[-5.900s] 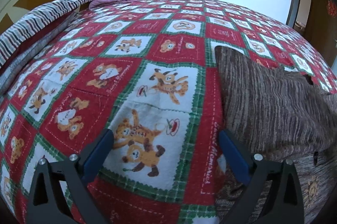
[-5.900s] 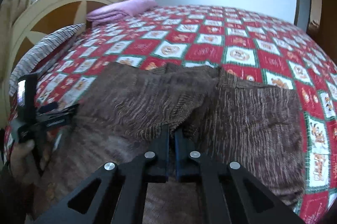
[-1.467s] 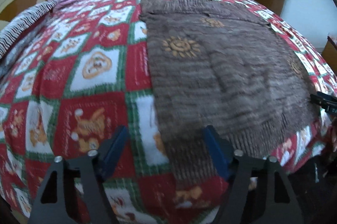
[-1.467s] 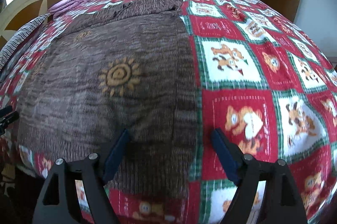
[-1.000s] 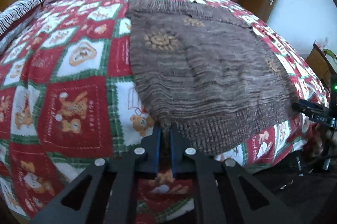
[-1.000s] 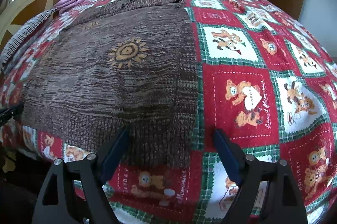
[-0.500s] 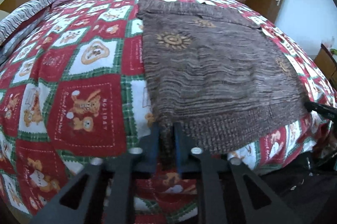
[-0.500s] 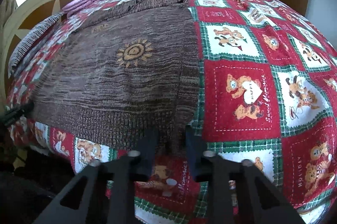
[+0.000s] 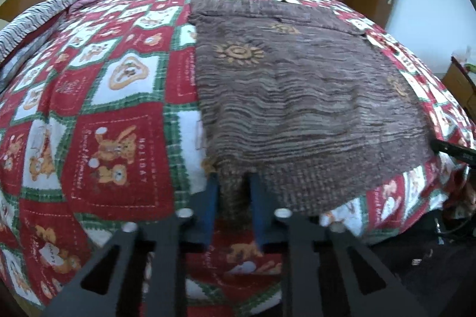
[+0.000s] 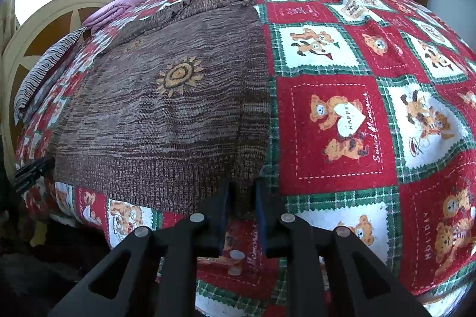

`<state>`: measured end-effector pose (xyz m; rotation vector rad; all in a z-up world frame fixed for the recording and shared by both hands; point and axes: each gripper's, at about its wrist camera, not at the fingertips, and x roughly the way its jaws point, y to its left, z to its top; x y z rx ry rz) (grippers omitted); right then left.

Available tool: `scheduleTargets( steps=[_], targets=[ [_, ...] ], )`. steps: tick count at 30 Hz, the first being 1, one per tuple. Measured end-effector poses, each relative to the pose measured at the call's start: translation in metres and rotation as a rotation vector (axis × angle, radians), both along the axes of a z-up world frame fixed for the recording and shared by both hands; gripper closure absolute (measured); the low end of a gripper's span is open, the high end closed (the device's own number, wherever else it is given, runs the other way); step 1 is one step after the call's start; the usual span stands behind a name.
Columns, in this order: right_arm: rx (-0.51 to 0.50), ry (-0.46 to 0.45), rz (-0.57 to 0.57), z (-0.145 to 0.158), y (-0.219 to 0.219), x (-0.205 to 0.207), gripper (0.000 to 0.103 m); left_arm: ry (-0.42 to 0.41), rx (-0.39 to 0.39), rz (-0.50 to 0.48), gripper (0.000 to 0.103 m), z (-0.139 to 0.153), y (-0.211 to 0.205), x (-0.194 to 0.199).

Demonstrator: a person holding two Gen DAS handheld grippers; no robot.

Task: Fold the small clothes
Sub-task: 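Hold the hem with both grippers and fold it over onto the collar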

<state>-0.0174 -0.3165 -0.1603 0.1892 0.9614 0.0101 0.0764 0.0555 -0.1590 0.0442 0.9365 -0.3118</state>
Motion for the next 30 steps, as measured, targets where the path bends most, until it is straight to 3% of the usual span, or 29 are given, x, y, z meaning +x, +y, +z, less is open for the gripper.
scheduleTargets(
  steps=[5, 6, 7, 12, 20, 25, 30],
  targets=[
    [-0.027, -0.015, 0.024, 0.001, 0.003, -0.001, 0.085, -0.023, -0.005, -0.026, 0.096, 0.005, -0.003, -0.002],
    [-0.022, -0.018, 0.027, 0.002, 0.002, -0.002, 0.087, -0.034, -0.015, -0.028, 0.096, 0.010, -0.001, -0.003],
    [-0.012, -0.022, 0.031, 0.004, 0.001, -0.002, 0.099, -0.048, -0.024, -0.028, 0.096, 0.015, 0.002, -0.003],
    [0.046, -0.088, 0.060, 0.029, -0.005, -0.012, 0.099, -0.093, -0.104, -0.027, 0.096, 0.042, 0.020, -0.006],
    [0.263, -0.219, 0.042, 0.070, -0.034, -0.037, 0.099, -0.107, -0.172, -0.043, 0.096, 0.059, 0.025, -0.007],
    [0.273, -0.248, 0.051, 0.079, -0.030, -0.042, 0.099, -0.117, -0.134, -0.059, 0.096, 0.054, 0.019, -0.007],
    [0.324, -0.255, 0.035, 0.082, -0.037, -0.038, 0.099, -0.094, -0.193, -0.033, 0.096, 0.059, 0.032, 0.003]
  ],
)
